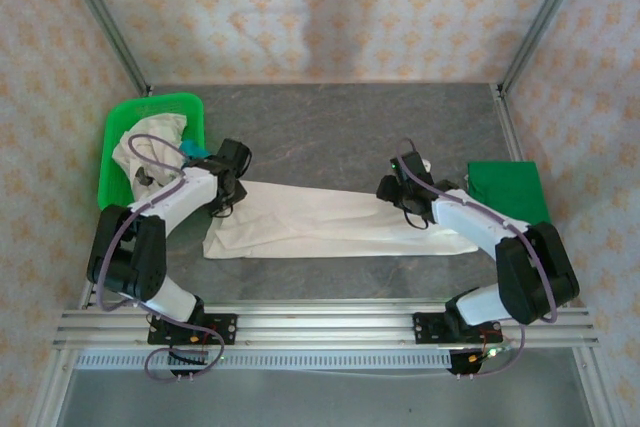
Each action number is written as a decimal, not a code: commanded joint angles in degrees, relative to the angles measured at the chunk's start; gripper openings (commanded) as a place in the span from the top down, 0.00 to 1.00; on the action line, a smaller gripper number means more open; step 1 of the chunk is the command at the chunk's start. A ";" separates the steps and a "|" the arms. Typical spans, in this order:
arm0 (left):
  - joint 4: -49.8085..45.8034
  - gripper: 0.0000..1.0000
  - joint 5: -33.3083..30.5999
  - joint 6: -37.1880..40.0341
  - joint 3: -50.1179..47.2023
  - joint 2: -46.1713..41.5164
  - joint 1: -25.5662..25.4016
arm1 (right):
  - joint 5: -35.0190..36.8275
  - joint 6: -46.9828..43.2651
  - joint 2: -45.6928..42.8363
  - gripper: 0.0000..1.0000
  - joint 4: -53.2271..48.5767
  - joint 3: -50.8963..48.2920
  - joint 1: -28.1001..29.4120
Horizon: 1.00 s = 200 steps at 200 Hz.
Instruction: Fold and stack the t-shirts
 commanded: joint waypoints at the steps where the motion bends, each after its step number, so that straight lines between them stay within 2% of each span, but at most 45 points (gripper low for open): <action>1: -4.11 0.17 -5.12 -1.35 -0.14 -5.11 -1.31 | -0.42 -0.76 1.38 0.32 -0.27 1.02 0.59; 13: -5.53 0.04 -6.18 -2.39 0.49 -6.55 -3.35 | -1.17 -0.92 2.44 0.32 -0.48 1.27 0.71; 30: -5.40 0.03 -4.82 -4.69 0.13 -7.49 -6.15 | -1.65 -1.24 4.57 0.32 -0.93 2.15 1.13; 49: -3.42 0.13 -2.82 -8.20 -2.47 -8.13 -8.71 | -1.83 -1.96 6.97 0.32 -0.65 3.44 1.25; 68: 0.84 0.33 0.32 -10.87 -6.31 -8.09 -9.76 | -1.69 -3.13 10.16 0.34 -1.56 5.65 1.24; 89: 4.68 0.46 2.66 -11.43 -8.35 -5.05 -9.73 | -0.98 -3.43 12.80 0.37 -2.30 7.07 1.20; 130: 8.19 0.49 3.72 -8.55 -4.28 4.08 -9.64 | 0.47 -2.86 14.17 0.37 -2.90 6.83 0.91; 181: 6.65 0.49 4.15 -3.02 10.11 18.23 -6.81 | -0.34 -0.08 12.18 0.37 -1.60 3.42 -1.43; 200: 6.37 0.49 6.61 -0.87 17.44 24.29 -4.85 | -0.36 -0.08 11.37 0.37 -1.77 2.85 -1.92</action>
